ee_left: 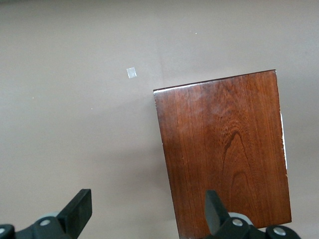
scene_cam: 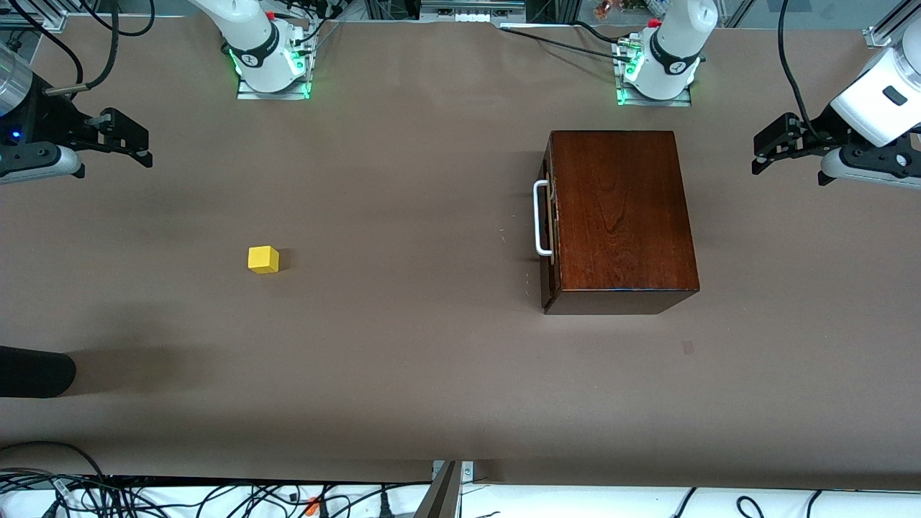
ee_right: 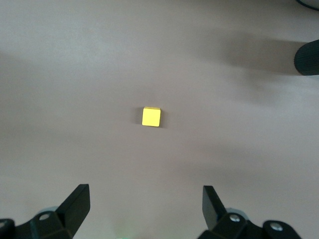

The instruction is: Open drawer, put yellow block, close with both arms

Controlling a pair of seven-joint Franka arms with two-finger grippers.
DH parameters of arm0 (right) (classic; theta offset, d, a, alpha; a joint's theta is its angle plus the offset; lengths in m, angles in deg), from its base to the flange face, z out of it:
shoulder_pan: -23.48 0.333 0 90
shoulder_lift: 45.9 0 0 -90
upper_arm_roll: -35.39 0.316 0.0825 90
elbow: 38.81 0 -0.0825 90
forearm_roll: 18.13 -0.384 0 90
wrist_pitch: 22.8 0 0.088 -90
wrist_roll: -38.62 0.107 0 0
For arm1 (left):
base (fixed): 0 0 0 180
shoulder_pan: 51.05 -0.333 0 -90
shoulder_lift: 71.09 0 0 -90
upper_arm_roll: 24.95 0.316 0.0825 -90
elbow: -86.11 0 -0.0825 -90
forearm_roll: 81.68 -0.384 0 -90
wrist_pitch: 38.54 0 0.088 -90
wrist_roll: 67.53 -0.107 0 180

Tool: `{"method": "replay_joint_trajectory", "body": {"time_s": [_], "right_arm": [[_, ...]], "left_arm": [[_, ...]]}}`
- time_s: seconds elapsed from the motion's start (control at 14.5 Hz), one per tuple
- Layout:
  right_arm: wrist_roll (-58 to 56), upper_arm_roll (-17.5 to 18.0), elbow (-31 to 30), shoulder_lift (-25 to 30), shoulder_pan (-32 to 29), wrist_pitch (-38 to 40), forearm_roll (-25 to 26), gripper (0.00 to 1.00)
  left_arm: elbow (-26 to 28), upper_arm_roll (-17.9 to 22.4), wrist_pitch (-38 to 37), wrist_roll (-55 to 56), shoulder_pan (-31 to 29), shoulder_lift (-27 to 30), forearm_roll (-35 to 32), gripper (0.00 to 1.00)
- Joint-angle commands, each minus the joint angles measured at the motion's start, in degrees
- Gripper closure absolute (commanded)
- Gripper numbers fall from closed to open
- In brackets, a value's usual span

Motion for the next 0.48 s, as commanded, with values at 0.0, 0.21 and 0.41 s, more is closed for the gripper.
{"method": "replay_joint_trajectory", "body": {"time_s": [0.0,0.21,0.41], "right_arm": [[-0.9,0.1,1.3,-0.4,-0.6,0.9,-1.0,0.0],[-0.8,0.1,1.3,-0.4,-0.6,0.9,-1.0,0.0],[-0.8,0.1,1.3,-0.4,-0.6,0.9,-1.0,0.0]], "left_arm": [[-1.6,-3.0,-0.3,0.3,0.7,-1.2,0.2,0.0],[-3.3,-7.7,-0.3,5.7,0.7,-3.4,0.7,0.0],[-7.0,-14.3,-0.3,12.6,0.8,-7.4,0.6,0.0]]}}
